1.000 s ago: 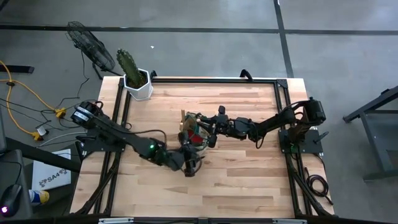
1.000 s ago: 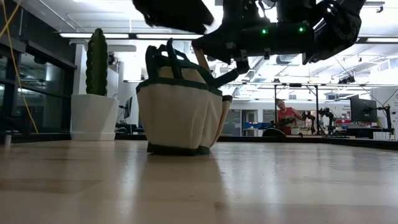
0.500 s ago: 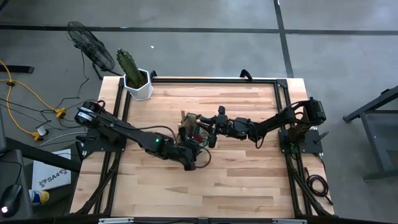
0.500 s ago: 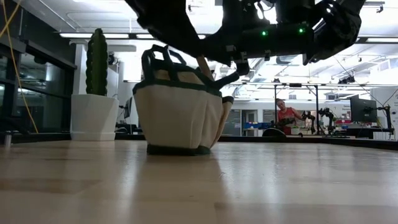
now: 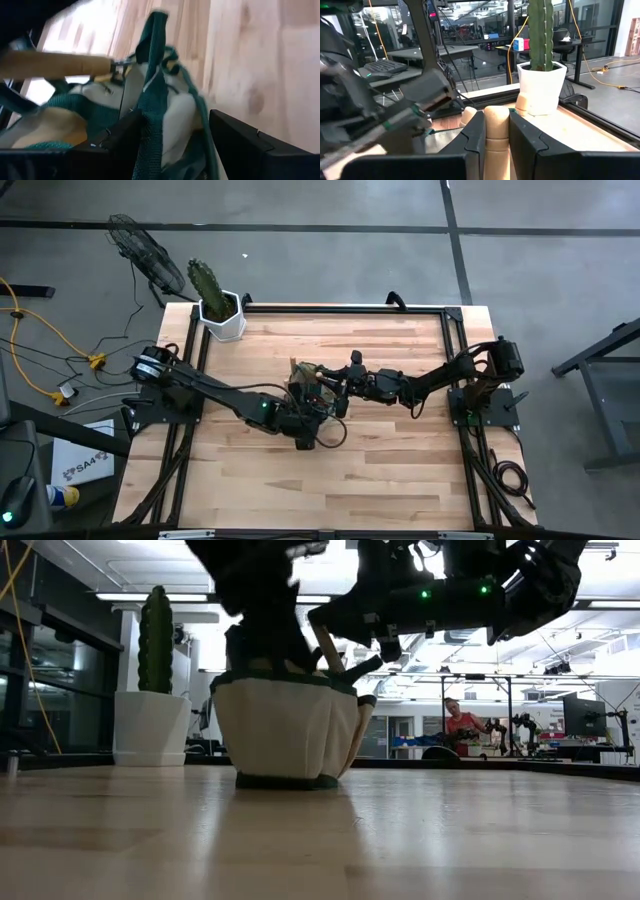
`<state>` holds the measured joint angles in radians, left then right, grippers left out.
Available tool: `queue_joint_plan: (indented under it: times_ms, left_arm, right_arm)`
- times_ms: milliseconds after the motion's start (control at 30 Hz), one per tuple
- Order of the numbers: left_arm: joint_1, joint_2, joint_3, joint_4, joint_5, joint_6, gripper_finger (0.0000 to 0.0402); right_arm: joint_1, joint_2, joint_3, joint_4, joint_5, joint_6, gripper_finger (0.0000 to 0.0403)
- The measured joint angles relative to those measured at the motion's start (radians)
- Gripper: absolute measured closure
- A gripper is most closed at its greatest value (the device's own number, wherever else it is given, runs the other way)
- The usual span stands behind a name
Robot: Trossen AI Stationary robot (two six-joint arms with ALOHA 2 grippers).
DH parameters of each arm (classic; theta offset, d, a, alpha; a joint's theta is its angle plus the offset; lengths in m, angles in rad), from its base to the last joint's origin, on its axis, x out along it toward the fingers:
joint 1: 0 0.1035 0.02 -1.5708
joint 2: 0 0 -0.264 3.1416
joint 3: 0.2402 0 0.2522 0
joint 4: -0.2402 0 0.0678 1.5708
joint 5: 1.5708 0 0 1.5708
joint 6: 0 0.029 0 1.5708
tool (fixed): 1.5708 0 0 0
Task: Pick & Place Garden tools in Gardening bag
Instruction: Put the brown hand rake into the gardening bag
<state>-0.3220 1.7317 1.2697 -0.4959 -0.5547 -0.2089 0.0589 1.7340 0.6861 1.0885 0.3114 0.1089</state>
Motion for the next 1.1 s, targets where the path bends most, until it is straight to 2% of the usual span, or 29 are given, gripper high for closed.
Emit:
queue_joint_plan:
  times_ms: [400,533,700,833,1100]
  left_arm:
    - [0.008,0.019,-0.001,-0.004,0.022,-0.013,0.0186]
    - [0.008,0.019,-0.001,-0.008,0.047,-0.041,0.0223]
    - [0.008,0.017,0.0,-0.002,0.079,-0.072,0.0296]
    - [0.007,0.015,0.002,0.01,0.151,-0.088,0.0357]
    - [-0.017,0.016,0.002,-0.094,0.179,-0.095,0.0362]
  right_arm:
    - [0.0,0.0,0.0,-0.002,0.0,0.0,0.0354]
    - [0.0,0.0,0.0,0.0,0.0,0.0,0.0354]
    - [0.0,0.0,0.0,0.0,0.0,0.003,0.0354]
    - [0.0,0.0,0.0,0.001,-0.003,0.004,0.0354]
    - [0.0,0.0,0.0,0.002,-0.027,0.029,0.0354]
